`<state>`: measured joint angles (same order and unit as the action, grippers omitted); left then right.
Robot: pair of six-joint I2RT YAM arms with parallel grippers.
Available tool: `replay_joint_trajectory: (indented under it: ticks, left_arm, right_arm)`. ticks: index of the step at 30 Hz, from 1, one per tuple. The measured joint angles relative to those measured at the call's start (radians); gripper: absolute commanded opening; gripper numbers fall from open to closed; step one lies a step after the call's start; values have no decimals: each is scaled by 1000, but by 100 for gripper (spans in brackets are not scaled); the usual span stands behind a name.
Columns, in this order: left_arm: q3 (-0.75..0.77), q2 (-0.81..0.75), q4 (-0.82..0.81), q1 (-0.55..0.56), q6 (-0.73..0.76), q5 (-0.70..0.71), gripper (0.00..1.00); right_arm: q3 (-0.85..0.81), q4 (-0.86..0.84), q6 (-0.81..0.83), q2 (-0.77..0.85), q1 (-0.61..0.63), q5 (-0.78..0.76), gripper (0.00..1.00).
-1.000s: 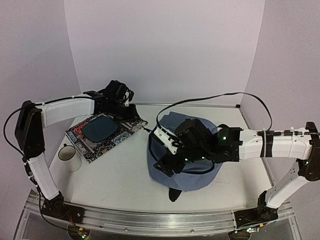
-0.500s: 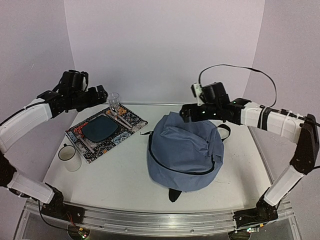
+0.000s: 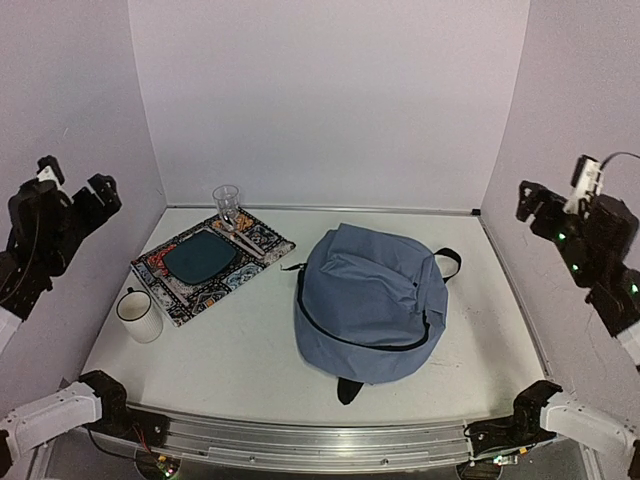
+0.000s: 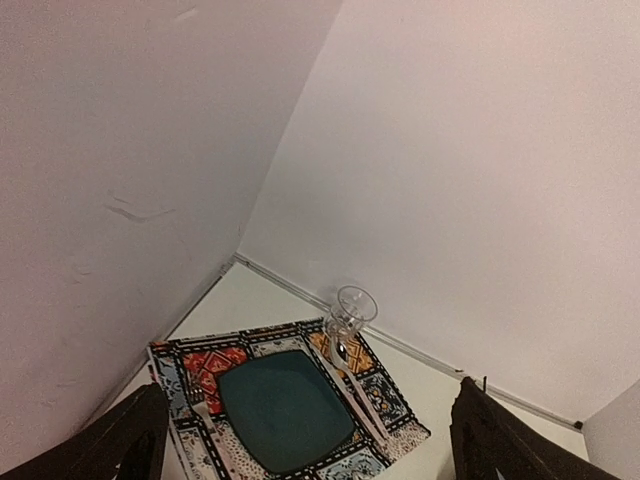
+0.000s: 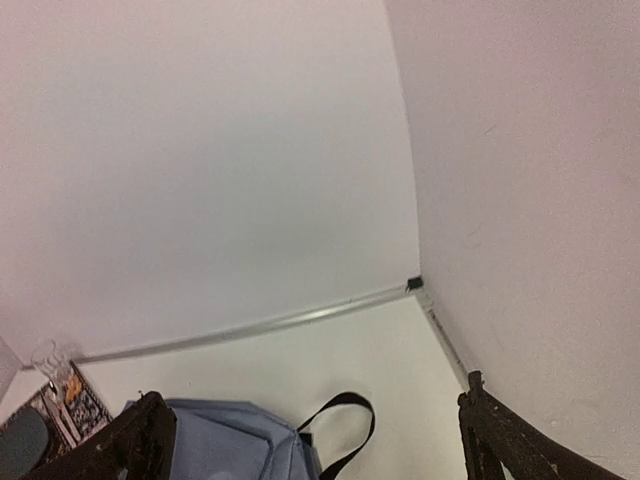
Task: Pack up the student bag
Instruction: Reset both arms
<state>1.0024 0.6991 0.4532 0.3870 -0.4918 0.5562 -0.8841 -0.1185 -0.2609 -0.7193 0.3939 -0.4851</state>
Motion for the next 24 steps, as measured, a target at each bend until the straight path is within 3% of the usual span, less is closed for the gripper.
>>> replay_joint_trajectory:
  ticks: [5, 12, 24]
  left_arm:
    - [-99, -225, 12, 0, 30, 70, 100]
    - [-233, -456, 17, 0, 48, 117, 100]
    - [-342, -560, 68, 0, -7, 180, 100]
  right_arm:
    - [131, -8, 50, 300, 0, -57, 98]
    - [299, 27, 107, 513, 0, -80, 98]
    - [371, 52, 123, 590, 0, -85, 98]
